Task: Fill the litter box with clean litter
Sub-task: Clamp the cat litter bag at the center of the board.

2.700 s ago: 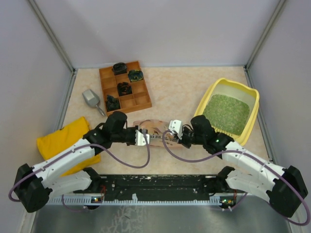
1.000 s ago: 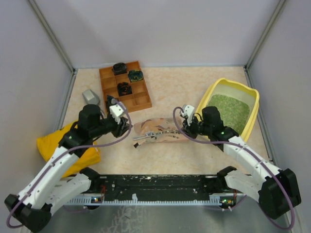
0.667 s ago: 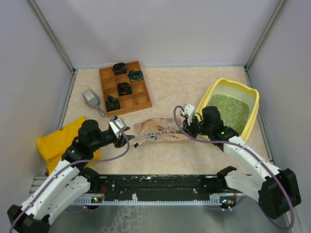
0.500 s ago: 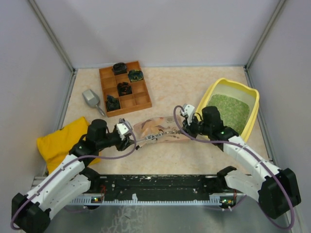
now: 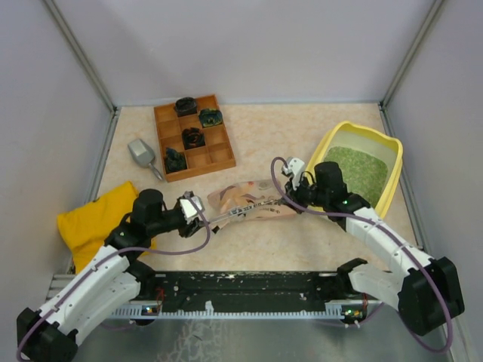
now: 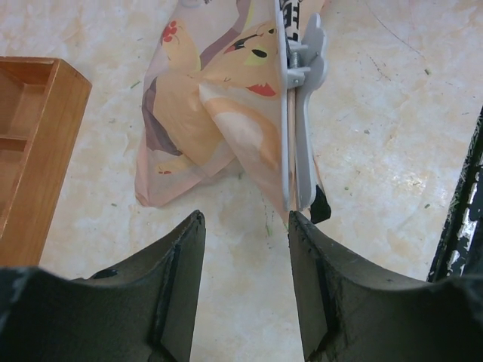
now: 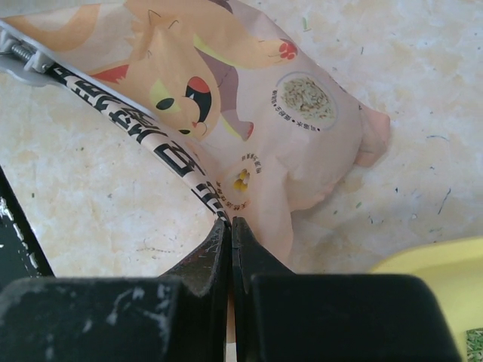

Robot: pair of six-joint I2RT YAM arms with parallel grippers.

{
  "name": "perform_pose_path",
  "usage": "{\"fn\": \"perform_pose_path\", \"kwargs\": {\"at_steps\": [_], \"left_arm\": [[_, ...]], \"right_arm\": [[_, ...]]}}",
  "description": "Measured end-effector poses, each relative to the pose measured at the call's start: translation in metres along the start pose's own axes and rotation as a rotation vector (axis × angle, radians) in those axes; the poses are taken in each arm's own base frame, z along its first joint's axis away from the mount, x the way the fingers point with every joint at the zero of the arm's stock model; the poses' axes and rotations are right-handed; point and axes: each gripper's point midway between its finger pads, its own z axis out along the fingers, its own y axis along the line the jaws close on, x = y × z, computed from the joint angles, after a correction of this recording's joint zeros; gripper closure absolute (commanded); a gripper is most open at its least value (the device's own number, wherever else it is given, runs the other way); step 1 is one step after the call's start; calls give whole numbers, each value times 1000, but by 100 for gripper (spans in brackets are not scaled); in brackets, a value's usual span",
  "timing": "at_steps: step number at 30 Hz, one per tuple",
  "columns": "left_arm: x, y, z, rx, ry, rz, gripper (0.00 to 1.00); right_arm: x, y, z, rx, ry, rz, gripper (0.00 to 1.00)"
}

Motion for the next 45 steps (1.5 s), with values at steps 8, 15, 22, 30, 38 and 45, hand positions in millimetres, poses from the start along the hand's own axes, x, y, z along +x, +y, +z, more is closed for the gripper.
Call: {"fn": "perform_pose_path", "kwargs": {"at_steps": [8, 15, 22, 30, 38, 45], "left_arm": [[1, -13, -4, 101, 60, 2, 47], [-6, -21, -2, 162, 40, -6, 47], [13, -18, 8, 166, 109, -32, 52], [16, -11, 17, 150, 112, -32, 63], [21, -12, 18, 147, 121, -32, 99], [19, -11, 18, 150, 111, 4, 100]], "right_arm": [[-3, -7, 3, 10, 7, 44, 100], [-7, -8, 3, 12, 4, 48, 100], [-8, -8, 3, 13, 3, 55, 100], [-8, -8, 3, 12, 3, 56, 100], [-8, -8, 3, 12, 0, 62, 99], [-23, 2, 2, -56, -61, -10, 57]]}}
